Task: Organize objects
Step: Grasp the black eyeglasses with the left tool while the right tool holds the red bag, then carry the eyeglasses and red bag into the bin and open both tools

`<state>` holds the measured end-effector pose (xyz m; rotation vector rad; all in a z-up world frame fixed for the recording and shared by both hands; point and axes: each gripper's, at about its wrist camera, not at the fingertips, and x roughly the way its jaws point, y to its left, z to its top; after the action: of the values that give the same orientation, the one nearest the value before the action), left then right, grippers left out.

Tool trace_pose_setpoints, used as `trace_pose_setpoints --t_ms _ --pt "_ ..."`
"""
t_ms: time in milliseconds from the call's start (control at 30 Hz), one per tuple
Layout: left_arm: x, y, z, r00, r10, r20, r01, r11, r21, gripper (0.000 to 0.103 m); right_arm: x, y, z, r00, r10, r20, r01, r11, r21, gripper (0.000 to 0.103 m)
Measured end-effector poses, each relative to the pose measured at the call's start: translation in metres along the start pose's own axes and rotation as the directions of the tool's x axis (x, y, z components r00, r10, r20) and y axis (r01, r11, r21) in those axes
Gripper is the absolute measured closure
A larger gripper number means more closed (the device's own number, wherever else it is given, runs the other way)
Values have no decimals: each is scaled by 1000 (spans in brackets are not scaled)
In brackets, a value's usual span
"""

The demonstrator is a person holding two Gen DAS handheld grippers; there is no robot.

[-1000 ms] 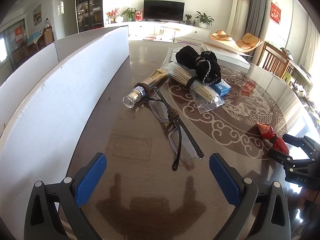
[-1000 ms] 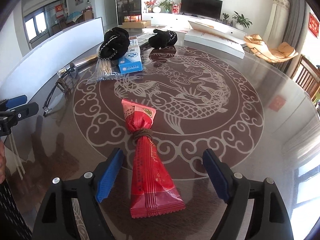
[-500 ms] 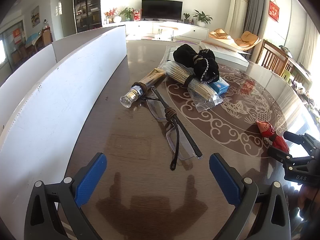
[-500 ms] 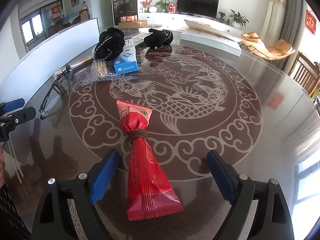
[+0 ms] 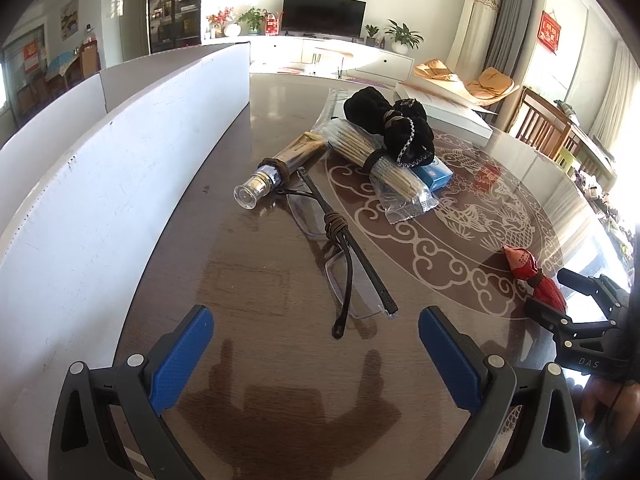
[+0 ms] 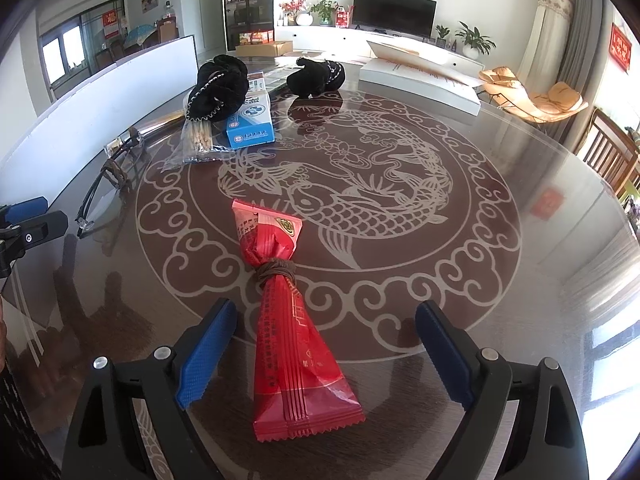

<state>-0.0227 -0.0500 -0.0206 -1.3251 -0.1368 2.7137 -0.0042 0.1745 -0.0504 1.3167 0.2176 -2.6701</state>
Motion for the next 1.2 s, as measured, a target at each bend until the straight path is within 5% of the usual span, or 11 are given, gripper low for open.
trace_pose_setpoints --t_ms 167,300,367,433,500,767,933,1000,1200 --pt "14 -9 19 998 -38 -46 39 999 10 0 -1 1 0 1000 -7 3 7 1000 -6 11" --pt "44 -22 37 993 30 -116 -23 998 58 5 0 -1 0 1000 6 -1 -6 1000 3 12" --pt "57 -26 42 988 62 -143 -51 995 82 32 1 -2 0 1000 17 -6 -17 1000 12 11" --pt "55 -32 44 990 85 -108 -72 990 120 81 2 -4 0 1000 26 -9 -26 999 20 11" --pt "49 -32 39 992 64 -107 -52 993 110 90 2 -5 0 999 33 -12 -33 999 27 11" --pt "2 -8 -8 994 -46 -94 50 998 36 92 2 -5 6 995 87 -45 -87 996 8 14" --pt "-24 -5 -5 997 -62 -41 64 997 40 92 3 6 18 990 122 -66 -124 992 -23 50" --pt "-31 -6 -7 997 -75 -34 76 996 36 92 3 11 21 991 107 -76 -112 992 -60 84" --pt "-81 22 -2 994 -102 45 103 994 -20 92 -21 27 34 980 187 -71 -190 981 -35 85"
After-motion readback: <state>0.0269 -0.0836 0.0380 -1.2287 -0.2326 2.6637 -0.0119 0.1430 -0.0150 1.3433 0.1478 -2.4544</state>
